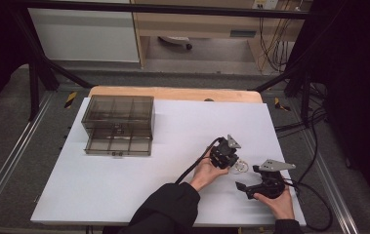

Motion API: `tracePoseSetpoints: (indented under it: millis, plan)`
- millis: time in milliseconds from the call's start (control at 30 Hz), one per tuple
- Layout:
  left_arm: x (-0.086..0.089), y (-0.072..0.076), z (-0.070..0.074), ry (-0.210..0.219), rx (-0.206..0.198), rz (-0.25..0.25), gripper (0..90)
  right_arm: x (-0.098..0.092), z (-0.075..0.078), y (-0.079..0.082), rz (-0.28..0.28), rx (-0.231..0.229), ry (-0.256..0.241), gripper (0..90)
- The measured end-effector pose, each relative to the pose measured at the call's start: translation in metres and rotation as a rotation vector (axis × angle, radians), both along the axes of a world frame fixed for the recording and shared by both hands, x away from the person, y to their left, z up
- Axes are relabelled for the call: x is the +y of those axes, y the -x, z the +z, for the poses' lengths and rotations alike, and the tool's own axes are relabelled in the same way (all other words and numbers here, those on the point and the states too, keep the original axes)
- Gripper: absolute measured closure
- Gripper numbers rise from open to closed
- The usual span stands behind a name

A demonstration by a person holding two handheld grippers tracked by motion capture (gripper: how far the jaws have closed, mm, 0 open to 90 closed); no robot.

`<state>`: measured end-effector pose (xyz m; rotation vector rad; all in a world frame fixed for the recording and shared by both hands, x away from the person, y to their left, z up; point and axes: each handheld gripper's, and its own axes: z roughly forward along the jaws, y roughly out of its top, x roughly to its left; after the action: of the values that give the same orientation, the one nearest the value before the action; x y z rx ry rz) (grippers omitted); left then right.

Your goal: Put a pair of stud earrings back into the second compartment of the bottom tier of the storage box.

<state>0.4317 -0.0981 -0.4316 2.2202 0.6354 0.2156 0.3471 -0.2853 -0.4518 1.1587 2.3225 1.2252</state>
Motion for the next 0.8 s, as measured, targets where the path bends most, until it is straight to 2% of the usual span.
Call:
tracePoseSetpoints:
  millis: [400, 800]
  plan:
    - [0.055, 0.007, 0.017, 0.013, -0.012, 0.039, 85.8, 0.0, 0.0, 0.001, -0.004, 0.002, 0.0, 0.6]
    - [0.125, 0.016, 0.028, 0.007, -0.018, 0.103, 85.8, 0.0, -0.001, 0.001, -0.01, 0.002, -0.001, 0.6]
